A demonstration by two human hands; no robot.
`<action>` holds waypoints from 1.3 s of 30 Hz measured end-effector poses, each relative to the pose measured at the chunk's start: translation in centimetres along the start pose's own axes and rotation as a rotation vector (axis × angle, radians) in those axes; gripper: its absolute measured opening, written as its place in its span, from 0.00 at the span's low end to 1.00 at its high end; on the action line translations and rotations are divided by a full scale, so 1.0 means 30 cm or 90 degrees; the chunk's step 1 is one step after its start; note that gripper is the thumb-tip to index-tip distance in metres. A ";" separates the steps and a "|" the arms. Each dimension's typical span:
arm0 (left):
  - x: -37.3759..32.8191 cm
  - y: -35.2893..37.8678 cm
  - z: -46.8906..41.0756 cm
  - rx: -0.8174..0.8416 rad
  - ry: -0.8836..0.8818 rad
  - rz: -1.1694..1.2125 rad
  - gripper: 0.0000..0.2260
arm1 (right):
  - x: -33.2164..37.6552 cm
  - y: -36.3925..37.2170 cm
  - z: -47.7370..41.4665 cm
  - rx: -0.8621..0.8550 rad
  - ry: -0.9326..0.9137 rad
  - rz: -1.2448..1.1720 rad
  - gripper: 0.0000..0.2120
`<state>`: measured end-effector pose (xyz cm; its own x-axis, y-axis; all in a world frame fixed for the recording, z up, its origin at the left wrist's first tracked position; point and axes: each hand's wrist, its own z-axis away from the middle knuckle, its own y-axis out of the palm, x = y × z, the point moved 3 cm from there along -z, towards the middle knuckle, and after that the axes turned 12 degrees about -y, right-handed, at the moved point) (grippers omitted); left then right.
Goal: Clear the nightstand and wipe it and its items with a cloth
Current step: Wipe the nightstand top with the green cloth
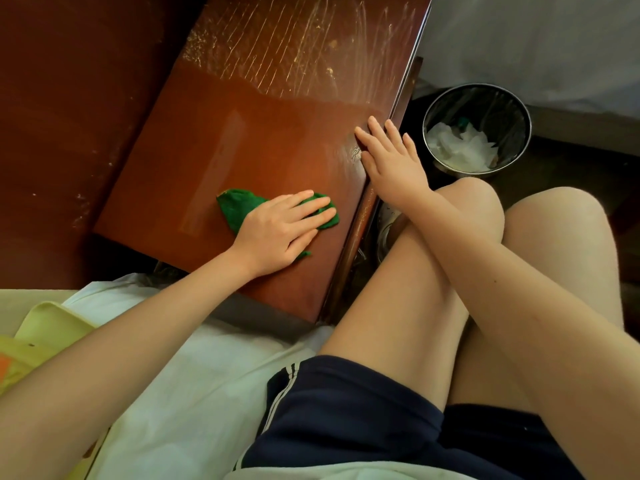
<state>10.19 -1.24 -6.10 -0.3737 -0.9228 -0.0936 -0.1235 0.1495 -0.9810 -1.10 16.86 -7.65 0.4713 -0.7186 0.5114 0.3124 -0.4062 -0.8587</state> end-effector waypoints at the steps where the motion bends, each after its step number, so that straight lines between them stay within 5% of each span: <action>1: 0.006 -0.003 0.020 0.000 -0.009 -0.002 0.16 | -0.007 -0.002 0.001 0.005 -0.005 0.000 0.21; 12: -0.012 0.029 -0.154 0.004 -0.332 -0.015 0.18 | -0.010 -0.003 0.003 -0.006 0.003 -0.037 0.21; 22: -0.056 0.042 -0.221 0.011 0.026 -0.007 0.16 | -0.023 -0.007 0.004 -0.030 -0.014 -0.088 0.21; 29: -0.008 0.021 -0.152 0.051 0.083 0.024 0.16 | -0.013 -0.004 0.017 -0.031 -0.012 -0.053 0.21; 39: 0.091 0.002 -0.056 0.019 -0.294 -0.018 0.17 | 0.041 0.024 0.042 0.019 -0.061 0.045 0.21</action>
<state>7.61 -3.15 -6.14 0.0788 -0.9889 -0.1260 -0.0992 0.1180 -0.9880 0.73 16.40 -7.59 0.5693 -0.6867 0.4521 0.2996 -0.3389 -0.8919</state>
